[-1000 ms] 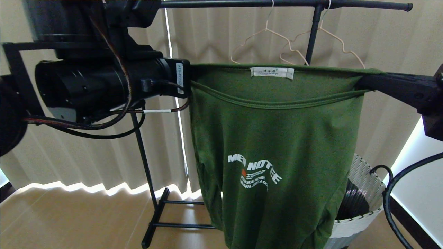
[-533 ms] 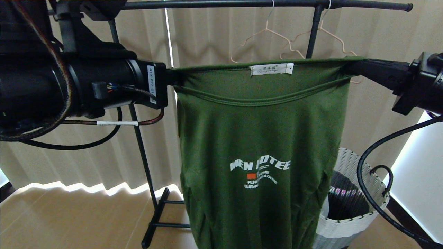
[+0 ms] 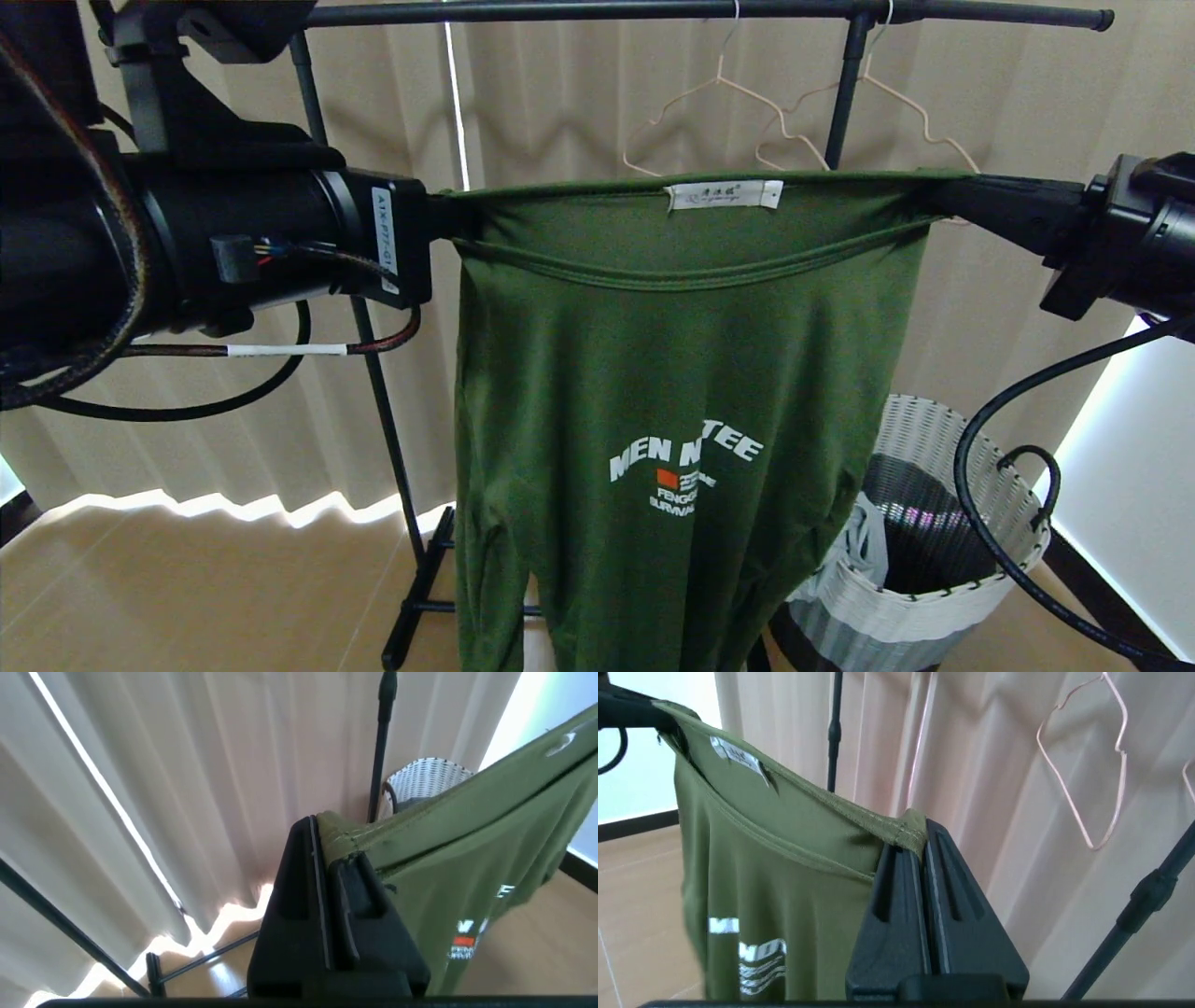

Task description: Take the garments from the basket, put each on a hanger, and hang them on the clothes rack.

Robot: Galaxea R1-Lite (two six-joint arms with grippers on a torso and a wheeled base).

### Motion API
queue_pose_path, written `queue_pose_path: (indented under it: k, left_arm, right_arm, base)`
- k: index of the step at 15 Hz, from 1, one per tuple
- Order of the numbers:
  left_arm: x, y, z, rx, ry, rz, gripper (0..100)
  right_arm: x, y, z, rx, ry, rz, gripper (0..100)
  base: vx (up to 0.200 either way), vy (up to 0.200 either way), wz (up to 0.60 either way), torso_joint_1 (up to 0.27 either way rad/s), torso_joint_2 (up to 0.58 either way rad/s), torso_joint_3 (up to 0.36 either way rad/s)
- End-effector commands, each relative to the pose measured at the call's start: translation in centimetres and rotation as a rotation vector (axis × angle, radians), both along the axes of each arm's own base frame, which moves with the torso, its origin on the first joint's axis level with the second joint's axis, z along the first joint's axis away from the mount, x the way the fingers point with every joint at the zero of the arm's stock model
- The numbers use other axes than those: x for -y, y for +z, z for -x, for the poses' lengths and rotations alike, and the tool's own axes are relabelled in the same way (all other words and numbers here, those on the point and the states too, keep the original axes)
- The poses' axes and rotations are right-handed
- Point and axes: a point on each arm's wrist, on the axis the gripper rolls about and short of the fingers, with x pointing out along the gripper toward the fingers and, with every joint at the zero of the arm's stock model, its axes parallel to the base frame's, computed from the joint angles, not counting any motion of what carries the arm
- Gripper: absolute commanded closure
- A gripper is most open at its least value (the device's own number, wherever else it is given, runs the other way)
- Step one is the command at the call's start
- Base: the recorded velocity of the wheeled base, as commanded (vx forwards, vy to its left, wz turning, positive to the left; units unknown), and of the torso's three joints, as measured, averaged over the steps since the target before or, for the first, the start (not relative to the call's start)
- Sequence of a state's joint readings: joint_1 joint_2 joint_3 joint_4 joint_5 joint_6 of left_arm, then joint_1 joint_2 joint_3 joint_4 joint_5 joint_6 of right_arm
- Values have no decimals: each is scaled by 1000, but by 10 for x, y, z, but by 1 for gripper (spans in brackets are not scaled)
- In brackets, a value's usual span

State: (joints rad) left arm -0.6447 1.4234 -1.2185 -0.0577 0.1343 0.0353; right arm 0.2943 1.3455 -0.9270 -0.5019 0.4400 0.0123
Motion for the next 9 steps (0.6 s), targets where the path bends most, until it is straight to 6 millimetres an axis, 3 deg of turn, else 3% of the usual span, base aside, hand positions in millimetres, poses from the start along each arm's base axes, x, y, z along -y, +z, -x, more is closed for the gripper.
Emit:
queue_pose_path:
  k: [1, 7, 9]
  left_arm:
    - [-1, 2, 5, 7, -11, 6, 100]
    - [2, 13, 9, 94, -33, 68, 100]
    - [3, 6, 9, 76, -33, 50, 100]
  right_arm:
    - [0, 1, 0, 2, 1, -1, 100]
    - [0, -3, 0, -11, 1, 3, 100]
    - [0, -3, 0, -11, 1, 3, 100]
  base:
    - [0, 0, 0, 0, 0, 0]
    - [0, 0, 0, 0, 0, 0]
    - [0, 0, 0, 0, 0, 0]
